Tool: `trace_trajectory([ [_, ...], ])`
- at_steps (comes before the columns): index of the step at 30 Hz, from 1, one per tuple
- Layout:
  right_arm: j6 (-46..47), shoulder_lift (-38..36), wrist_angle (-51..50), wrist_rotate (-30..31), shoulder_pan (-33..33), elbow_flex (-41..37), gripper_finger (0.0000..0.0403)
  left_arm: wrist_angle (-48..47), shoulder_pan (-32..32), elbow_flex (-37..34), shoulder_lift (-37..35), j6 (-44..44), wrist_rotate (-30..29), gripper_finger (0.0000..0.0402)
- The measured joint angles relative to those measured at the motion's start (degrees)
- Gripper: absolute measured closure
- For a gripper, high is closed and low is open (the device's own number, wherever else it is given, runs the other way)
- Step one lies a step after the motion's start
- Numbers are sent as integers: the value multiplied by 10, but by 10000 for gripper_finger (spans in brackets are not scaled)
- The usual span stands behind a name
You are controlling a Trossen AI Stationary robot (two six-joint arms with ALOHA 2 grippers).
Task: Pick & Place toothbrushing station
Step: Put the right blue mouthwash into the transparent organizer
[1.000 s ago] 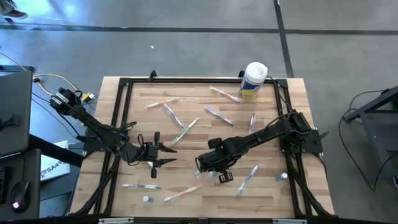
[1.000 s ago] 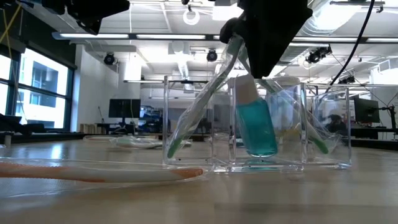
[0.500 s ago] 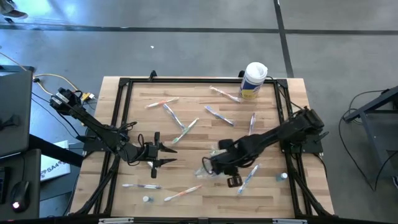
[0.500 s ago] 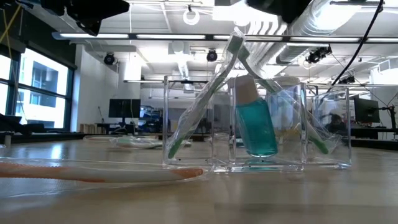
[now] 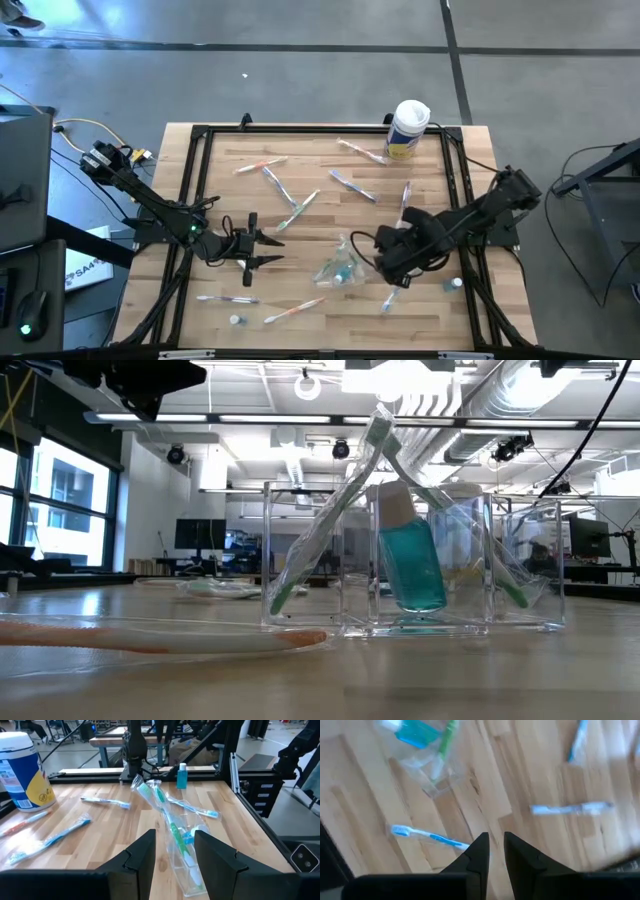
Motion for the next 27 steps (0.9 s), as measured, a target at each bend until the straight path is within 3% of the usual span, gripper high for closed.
trace_trajectory([
  [6,63,-1,-3,-17,15,-3,330,-5,0,0,0,-4,0,266],
  [14,158,-28,-3,-65,26,-20,238,-14,0,0,0,-13,0,266],
  [19,274,-97,-3,-119,44,-90,192,-17,0,0,0,-17,14,266],
  [27,482,-193,-5,-209,92,-236,187,-17,0,0,0,-17,18,266],
])
